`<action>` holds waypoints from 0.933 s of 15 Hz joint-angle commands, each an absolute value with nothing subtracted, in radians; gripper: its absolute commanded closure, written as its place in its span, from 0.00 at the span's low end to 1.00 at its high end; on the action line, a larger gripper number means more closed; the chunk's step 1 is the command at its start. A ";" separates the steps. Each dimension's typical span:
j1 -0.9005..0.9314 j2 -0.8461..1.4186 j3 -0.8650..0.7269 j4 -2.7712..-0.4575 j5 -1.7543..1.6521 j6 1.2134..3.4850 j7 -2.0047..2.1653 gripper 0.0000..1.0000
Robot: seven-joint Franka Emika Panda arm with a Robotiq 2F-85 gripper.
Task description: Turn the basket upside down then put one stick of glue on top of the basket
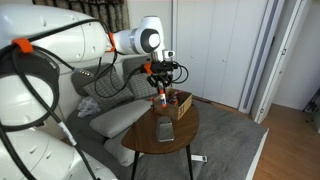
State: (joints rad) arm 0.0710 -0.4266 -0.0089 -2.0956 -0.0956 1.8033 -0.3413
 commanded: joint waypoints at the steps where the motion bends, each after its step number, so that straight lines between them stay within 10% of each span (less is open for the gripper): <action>1: 0.053 -0.473 -0.055 -2.153 -0.092 1.811 -0.367 0.92; 14: 0.069 -0.536 -0.104 -2.323 -0.049 1.909 -0.457 0.92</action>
